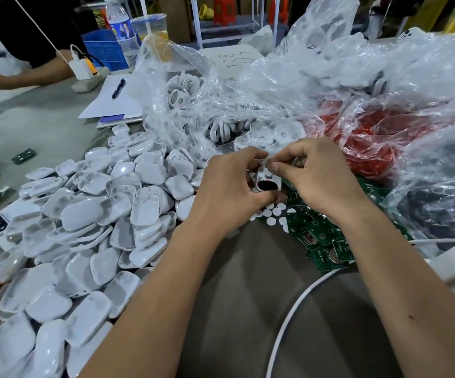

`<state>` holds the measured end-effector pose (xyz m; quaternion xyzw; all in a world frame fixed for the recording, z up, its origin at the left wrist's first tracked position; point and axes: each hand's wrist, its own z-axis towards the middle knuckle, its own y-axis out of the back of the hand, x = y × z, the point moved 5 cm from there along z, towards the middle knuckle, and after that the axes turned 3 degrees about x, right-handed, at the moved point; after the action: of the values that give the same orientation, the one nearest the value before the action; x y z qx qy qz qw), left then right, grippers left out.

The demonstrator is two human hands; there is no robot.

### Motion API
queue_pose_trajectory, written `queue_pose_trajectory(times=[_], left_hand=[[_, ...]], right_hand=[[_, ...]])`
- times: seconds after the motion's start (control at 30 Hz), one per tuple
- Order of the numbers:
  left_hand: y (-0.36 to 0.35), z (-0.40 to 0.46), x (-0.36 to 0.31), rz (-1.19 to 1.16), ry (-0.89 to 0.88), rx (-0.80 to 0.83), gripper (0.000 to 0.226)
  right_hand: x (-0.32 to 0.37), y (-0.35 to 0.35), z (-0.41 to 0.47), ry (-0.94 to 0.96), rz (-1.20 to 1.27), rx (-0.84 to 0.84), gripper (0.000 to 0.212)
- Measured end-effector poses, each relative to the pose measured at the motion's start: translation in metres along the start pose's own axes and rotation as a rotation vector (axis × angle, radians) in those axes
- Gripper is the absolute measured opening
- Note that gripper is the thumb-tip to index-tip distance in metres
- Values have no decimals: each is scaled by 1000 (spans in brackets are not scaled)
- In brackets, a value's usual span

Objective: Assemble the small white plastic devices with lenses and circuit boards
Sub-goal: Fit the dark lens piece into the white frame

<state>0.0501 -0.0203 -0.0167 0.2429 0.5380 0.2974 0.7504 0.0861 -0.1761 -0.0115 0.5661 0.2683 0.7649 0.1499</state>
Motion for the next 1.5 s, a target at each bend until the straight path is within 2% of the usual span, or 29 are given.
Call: queue_pose_trajectory(times=[0.27, 0.43, 0.63, 1.3, 1.5], left_hand=[[1, 0, 2, -44, 26, -17, 76], [3, -1, 0, -73, 9, -118, 68], [4, -2, -5, -59, -29, -214, 59], [2, -1, -7, -19, -80, -212, 57], [2, -1, -7, -16, -97, -214, 55]], right_hand=[[-3, 0, 1, -36, 23, -14, 7], [-1, 0, -1, -64, 189, -112, 10], [2, -2, -5, -102, 335, -126, 4], [1, -4, -1, -24, 87, -171, 11], [4, -3, -2, -25, 78, -173, 13]])
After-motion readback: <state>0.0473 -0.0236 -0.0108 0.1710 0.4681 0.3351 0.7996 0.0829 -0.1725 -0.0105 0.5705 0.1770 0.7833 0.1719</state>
